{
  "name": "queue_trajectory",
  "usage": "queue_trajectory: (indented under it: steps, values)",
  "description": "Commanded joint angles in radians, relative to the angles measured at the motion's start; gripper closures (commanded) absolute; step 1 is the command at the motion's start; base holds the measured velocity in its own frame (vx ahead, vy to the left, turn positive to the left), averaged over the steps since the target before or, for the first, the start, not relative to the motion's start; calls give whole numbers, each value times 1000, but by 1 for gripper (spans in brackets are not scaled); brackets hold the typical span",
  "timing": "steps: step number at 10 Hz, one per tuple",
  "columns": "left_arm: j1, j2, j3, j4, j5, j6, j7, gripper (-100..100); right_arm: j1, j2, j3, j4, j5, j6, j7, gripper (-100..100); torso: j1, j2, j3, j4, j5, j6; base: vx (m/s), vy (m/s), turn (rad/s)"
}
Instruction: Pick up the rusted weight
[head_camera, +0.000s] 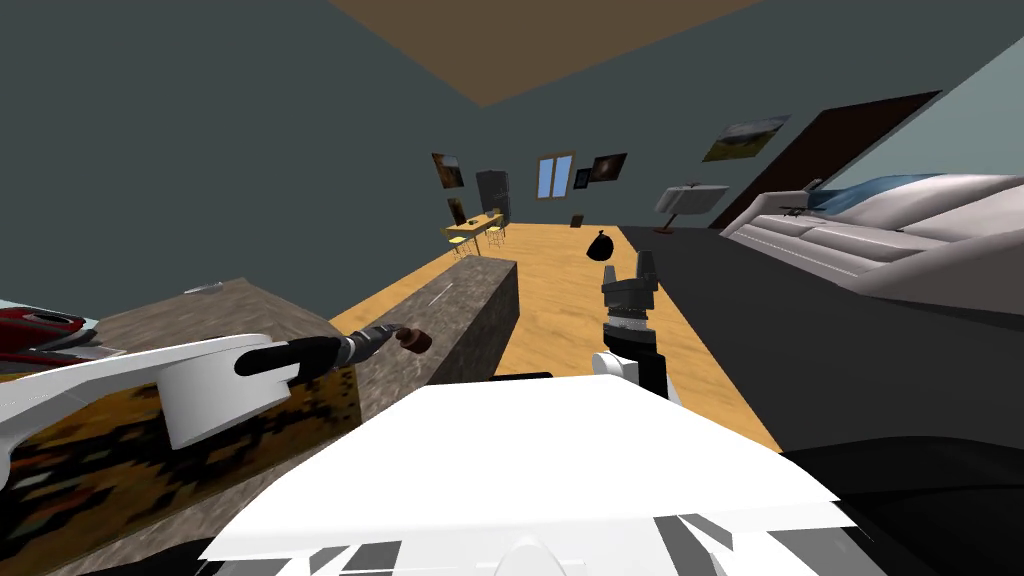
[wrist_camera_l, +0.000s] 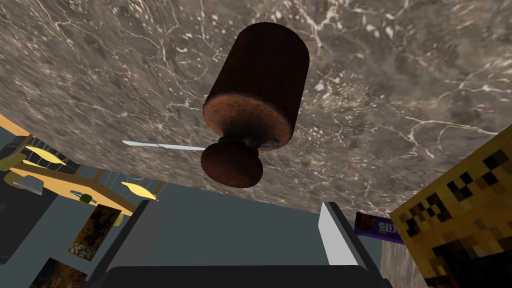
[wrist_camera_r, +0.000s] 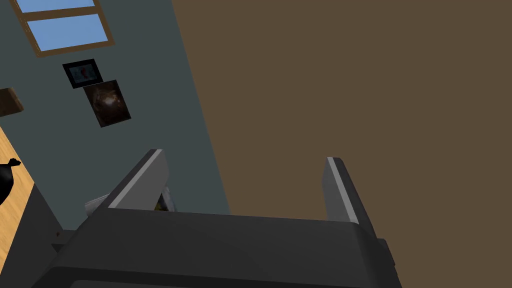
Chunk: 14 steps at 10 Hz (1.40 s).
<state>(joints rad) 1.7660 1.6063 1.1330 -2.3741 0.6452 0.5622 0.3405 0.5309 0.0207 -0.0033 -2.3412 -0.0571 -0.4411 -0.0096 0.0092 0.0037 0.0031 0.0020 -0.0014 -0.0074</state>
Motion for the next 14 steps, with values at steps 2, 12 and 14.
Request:
queue_trajectory:
  steps: [2,12,14]
  values:
    - [33,44,16,-5,49,4,20,-100,0,0,0,0,0,0,0,0,0,0,0,0,0,0,-2,80,-188]
    - [-16,87,-119,138,17,-66,76,-100,0,0,0,0,0,0,0,0,-7,1,1,0,-2,0,-15,-1,-125]
    - [-10,84,-101,133,34,-63,60,100,0,0,0,0,0,0,0,0,-6,1,1,0,-2,-1,-6,-5,3]
